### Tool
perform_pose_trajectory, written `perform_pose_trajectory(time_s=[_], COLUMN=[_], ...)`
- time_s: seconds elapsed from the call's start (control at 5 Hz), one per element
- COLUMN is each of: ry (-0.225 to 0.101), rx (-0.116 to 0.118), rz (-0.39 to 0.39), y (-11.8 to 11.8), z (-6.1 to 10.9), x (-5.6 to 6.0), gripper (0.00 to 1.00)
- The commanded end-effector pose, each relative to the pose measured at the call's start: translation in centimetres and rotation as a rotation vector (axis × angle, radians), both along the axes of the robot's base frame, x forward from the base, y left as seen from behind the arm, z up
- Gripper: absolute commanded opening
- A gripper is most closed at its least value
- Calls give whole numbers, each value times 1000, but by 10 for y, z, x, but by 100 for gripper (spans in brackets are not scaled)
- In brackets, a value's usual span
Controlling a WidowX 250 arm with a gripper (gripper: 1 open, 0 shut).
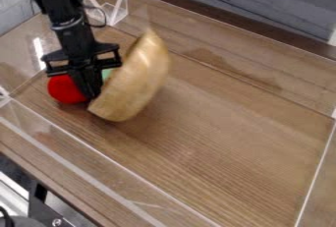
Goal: Move the red object to the right side of the table
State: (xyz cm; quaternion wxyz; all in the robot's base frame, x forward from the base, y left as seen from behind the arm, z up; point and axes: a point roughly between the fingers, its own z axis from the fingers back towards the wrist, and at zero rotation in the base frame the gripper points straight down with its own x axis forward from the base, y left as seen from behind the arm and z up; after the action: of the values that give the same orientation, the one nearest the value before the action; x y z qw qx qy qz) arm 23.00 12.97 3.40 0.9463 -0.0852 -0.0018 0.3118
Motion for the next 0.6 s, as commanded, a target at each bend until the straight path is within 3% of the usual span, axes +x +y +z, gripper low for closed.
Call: perform_pose_trajectory(time_s=[0.0, 0.4], ry=[-24, -32], rx=[12, 10], rz=[10, 22], y=[-6, -24], z=[-1, -11], x=[1, 1], gripper=[0, 0])
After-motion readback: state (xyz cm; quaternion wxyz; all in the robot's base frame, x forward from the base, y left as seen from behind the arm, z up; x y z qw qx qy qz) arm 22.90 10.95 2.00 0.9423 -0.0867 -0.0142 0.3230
